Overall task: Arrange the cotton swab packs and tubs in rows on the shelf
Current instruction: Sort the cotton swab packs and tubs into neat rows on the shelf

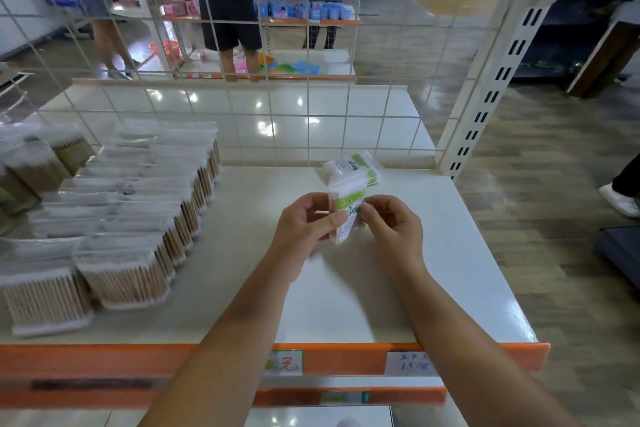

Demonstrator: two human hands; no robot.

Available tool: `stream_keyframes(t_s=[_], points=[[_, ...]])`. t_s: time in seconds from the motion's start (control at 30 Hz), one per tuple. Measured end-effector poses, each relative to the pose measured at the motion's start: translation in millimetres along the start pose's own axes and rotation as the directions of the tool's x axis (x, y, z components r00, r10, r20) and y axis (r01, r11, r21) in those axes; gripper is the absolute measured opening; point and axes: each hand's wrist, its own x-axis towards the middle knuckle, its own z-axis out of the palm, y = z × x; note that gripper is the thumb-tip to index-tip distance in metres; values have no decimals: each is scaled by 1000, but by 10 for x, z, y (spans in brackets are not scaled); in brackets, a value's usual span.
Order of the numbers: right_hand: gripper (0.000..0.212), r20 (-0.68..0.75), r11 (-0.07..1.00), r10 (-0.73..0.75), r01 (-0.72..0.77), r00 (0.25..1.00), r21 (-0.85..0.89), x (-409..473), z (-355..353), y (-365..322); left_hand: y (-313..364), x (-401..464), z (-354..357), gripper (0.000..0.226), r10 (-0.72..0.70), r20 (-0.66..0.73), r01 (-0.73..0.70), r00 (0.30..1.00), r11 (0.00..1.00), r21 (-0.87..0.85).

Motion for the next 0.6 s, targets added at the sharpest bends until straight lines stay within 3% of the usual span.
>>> stream_keyframes(t_s=[0.3,0.53,0.6], points=[[34,144,996,7,-19,990,86,-50,23,-53,47,-36,28,18,12,4,-12,1000,999,44],[37,274,995,-55,31,960,90,-56,3,-49,28,-21,9,26,22,-6,-21,1000,995,98],[26,268,999,-31,26,963,23,-48,13,-22,13,-22,11,30,23,-5,-22,1000,993,120]])
